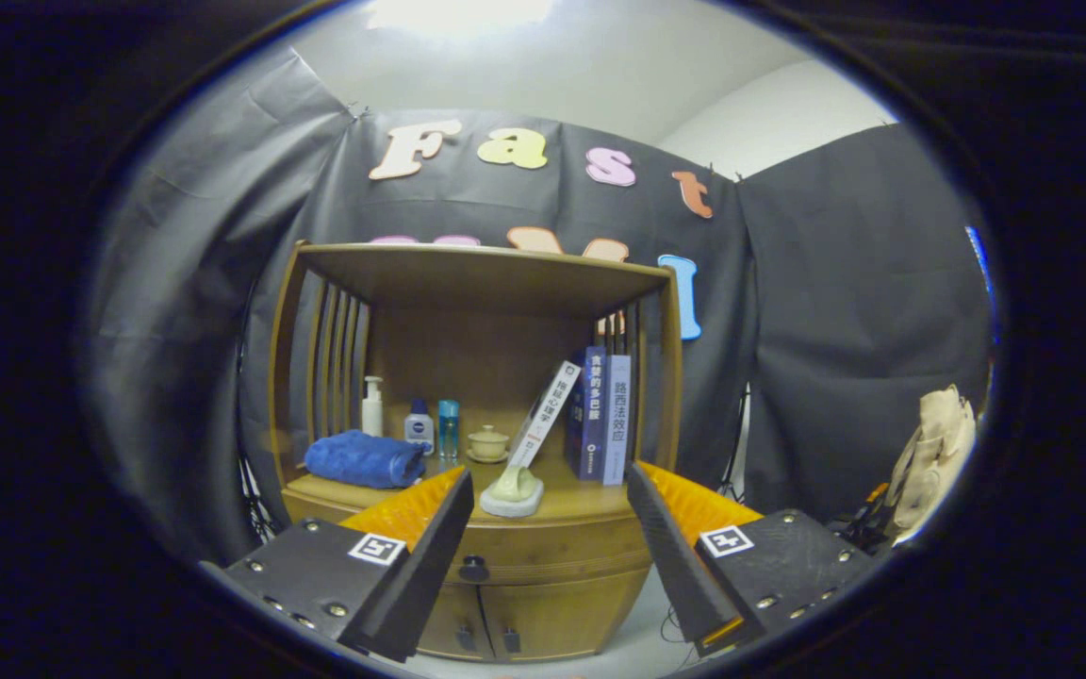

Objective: Pull open the drawer, take out the items inside it, and place them on the countertop above the cabinet.

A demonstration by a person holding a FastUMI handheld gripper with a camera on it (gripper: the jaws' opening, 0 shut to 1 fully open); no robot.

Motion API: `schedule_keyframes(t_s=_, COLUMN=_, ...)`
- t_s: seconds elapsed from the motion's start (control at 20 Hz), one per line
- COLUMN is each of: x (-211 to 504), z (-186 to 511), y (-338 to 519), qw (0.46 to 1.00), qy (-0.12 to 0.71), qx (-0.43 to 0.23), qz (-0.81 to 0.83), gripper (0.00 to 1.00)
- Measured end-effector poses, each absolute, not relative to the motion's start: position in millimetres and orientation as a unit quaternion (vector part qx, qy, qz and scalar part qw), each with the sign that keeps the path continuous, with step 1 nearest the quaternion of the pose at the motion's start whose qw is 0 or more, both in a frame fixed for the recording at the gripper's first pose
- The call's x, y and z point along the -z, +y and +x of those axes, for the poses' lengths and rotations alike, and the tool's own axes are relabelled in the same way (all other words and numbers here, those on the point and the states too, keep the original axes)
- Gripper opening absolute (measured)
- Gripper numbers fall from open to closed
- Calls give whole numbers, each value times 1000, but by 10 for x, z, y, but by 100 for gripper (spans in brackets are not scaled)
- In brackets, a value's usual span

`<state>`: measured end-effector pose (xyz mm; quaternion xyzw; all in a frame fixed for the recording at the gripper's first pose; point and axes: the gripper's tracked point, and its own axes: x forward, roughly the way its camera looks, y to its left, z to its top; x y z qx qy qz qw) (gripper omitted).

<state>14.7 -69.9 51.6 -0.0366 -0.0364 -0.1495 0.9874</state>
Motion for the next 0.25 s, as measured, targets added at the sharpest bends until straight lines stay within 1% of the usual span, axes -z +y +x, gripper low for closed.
schedule_keyframes(t_s=0.15, x=-563, z=53, y=-809, qw=985, qy=-49, qx=162, qz=-33, gripper=92)
schedule_keyframes(t_s=0.25, x=-591, z=-2, y=-860, qw=984, qy=-57, qx=168, qz=-34, gripper=92)
